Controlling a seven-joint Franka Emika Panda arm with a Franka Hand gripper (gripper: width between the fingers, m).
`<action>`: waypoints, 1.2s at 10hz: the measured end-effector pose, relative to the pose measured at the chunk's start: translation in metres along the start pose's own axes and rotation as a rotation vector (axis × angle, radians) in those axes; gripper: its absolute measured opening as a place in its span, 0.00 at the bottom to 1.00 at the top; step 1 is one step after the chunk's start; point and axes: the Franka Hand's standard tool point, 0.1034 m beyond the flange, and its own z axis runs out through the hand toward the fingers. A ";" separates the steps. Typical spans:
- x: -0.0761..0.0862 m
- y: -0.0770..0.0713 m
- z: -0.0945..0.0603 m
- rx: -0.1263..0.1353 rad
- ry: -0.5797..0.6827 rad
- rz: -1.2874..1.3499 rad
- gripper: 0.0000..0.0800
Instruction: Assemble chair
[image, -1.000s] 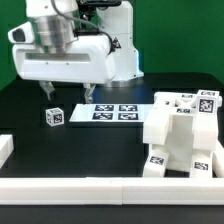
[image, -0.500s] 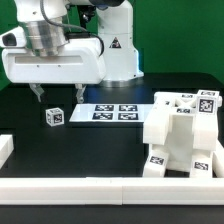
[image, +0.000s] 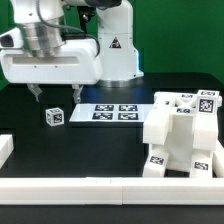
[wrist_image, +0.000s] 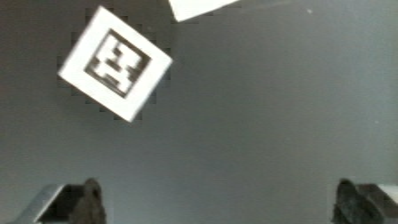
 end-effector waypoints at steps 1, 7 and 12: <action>-0.001 0.005 -0.001 0.019 -0.016 0.030 0.81; -0.003 0.008 0.001 0.026 -0.024 0.047 0.81; -0.026 0.033 0.026 0.028 -0.007 0.173 0.81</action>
Offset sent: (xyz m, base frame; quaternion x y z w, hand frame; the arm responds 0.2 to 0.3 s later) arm 0.0000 0.0000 0.0000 0.0000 0.0000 0.0000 1.0000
